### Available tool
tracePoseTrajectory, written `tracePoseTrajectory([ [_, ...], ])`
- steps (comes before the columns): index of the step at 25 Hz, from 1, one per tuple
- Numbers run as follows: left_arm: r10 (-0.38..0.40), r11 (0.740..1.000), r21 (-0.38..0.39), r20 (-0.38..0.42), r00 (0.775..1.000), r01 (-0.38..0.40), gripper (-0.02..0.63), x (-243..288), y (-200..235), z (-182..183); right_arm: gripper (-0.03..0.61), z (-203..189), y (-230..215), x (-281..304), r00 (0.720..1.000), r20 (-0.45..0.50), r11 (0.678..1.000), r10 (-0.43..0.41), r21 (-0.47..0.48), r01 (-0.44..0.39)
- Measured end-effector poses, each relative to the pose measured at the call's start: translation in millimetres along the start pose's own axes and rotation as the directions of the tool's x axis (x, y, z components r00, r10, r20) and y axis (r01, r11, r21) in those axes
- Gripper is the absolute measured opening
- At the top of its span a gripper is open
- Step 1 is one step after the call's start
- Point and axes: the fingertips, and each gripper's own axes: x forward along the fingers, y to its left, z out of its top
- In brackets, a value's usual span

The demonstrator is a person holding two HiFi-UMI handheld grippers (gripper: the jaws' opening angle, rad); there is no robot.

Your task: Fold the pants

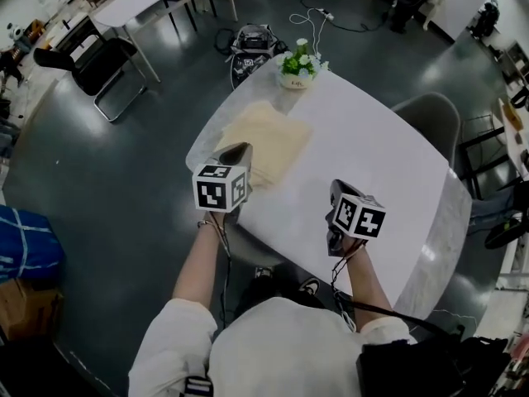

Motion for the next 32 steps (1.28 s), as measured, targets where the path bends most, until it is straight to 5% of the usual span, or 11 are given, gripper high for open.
tracePoseTrajectory([
  [5, 0.126, 0.992, 0.02, 0.051, 0.991, -0.127, 0.014, -39.7, -42.0, -7.4, -0.008, 10.2, 0.0, -37.2, 0.998, 0.069, 0.999, 0.011, -0.045, -0.008],
  [12, 0.176, 0.984, -0.043, 0.103, 0.979, -0.172, 0.014, -81.3, -90.3, -14.8, -0.008, 23.8, 1.4, -79.2, 0.989, 0.144, 0.994, 0.045, -0.106, -0.03],
  [32, 0.213, 0.976, -0.062, 0.121, 0.97, -0.206, 0.014, -102.7, -90.3, -21.0, -0.009, 28.2, -2.6, -101.9, 0.979, 0.2, 0.985, 0.031, -0.175, 0.005],
])
